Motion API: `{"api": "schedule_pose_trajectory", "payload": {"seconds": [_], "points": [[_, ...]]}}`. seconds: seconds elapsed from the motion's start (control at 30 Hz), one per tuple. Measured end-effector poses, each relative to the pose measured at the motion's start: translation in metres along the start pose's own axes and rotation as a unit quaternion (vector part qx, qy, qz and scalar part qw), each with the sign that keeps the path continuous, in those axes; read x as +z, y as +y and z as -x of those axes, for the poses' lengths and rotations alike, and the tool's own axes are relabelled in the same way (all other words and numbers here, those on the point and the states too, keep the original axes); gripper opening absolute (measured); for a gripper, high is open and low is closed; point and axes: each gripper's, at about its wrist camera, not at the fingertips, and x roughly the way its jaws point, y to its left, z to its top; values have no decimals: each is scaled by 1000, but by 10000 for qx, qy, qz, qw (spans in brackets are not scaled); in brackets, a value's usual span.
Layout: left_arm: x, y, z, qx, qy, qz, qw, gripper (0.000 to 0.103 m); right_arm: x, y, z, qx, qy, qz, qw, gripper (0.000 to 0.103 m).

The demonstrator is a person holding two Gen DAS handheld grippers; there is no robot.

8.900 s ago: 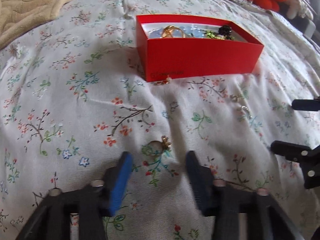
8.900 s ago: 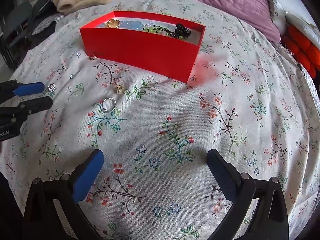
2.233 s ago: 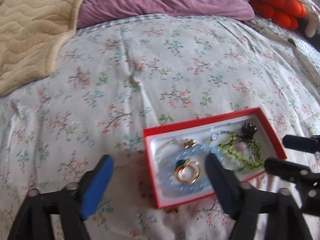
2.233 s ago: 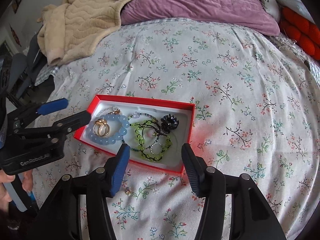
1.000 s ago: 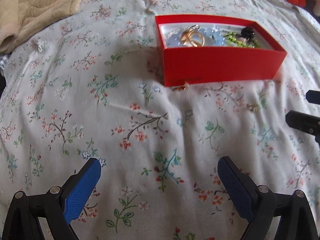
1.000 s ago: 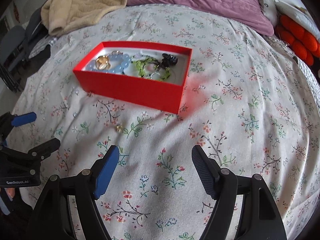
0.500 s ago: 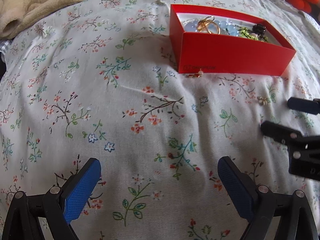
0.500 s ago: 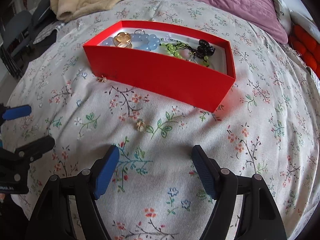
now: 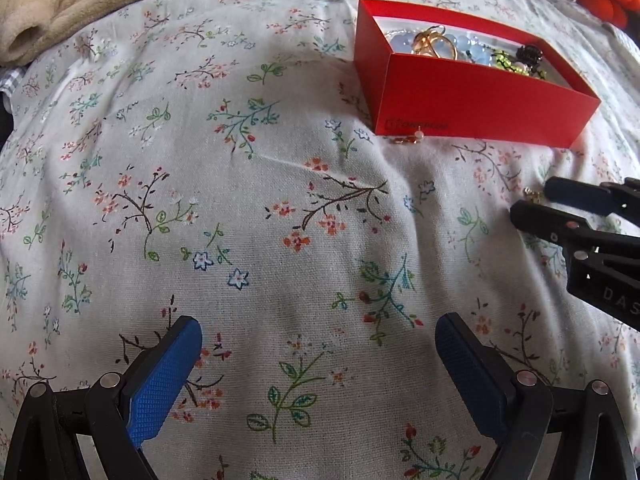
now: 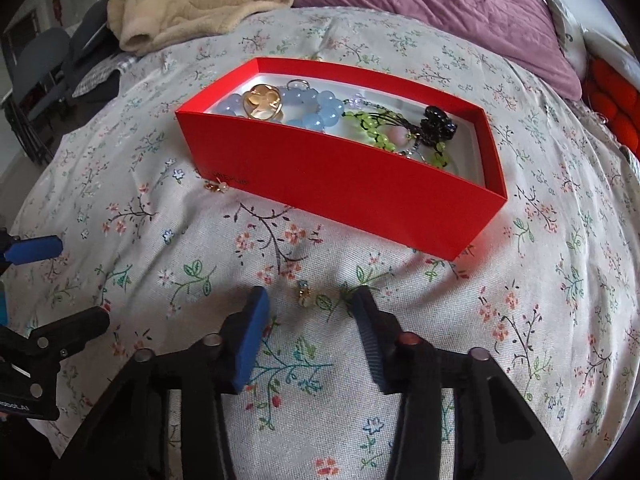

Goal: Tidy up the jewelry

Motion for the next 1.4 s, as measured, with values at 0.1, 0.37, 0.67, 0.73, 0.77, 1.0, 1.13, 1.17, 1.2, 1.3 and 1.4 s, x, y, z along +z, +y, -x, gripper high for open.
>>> {"api": "schedule_pose_trajectory", "payload": {"seconds": [0.1,0.37,0.67,0.73,0.77,1.0,1.13,1.17,1.2,1.3,1.4], "points": [[0,1,0,-15,11,28,10000,97,1,3,0,81,4,45,10000,31],[1,0,-5,-2,45,19,10000,97,1,-1,0,227,30,-27,9997,10],[11,-6,0,-440,-457,-31,9980,97,0,-11,14,262,-42,-132,9996,10],[15,-10,-2,-563,-565,-100,9968,96,-1,-16,19,261,-73,-177,9995,10],[17,-13,-2,-604,-625,-149,9961,93,-1,-19,22,261,-94,-202,9994,10],[32,-39,-12,-803,-904,-411,9918,68,-7,-42,34,264,-129,-378,9989,10],[42,-43,-22,-801,-960,-283,9918,54,-11,-51,35,246,-89,-487,9985,10],[43,-42,-23,-791,-987,-250,9917,53,-11,-53,35,249,-82,-498,9984,10],[46,-42,-25,-787,-1013,-214,9915,52,-12,-55,35,253,-78,-506,9984,10],[51,-41,-30,-767,-1011,-119,9918,50,-14,-60,39,271,-89,-539,9981,10],[57,-42,-37,-661,-988,-73,9929,49,-16,-64,40,271,-82,-542,9981,10]]}}
